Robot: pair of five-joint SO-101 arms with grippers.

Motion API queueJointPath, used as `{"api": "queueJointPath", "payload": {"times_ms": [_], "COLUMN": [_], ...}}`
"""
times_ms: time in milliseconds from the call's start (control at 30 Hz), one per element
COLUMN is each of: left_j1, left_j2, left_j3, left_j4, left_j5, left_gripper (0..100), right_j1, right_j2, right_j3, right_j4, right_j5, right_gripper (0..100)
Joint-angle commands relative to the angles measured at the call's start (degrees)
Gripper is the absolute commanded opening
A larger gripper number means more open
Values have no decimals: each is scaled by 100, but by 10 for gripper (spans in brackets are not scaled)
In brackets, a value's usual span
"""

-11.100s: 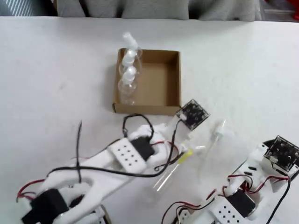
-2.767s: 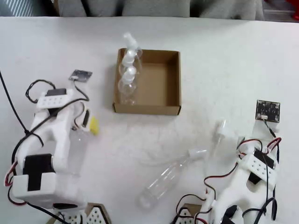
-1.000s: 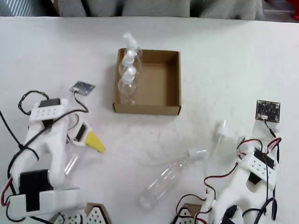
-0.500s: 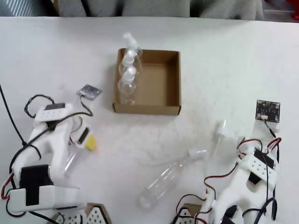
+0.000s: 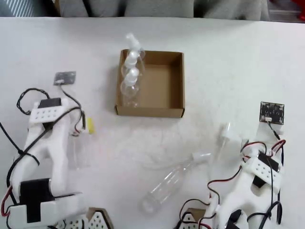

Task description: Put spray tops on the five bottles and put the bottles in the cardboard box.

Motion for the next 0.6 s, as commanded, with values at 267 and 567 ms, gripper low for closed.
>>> {"api": "queueJointPath", "payload": {"times_ms": [267,567], "left_j1": [259,303], "left_j2": [-259,-180], "left_j3": [932,967], "left_j4": [-2004,-1846], "left_j5": [1125,1099], "left_gripper": [37,245], "right_j1": [-127,-84], "right_j2": [-4,-4], "right_j3": [-70,-70], "right_j4": [-66,-66], "right_j5": [9,18], "right_gripper": [170,170]}}
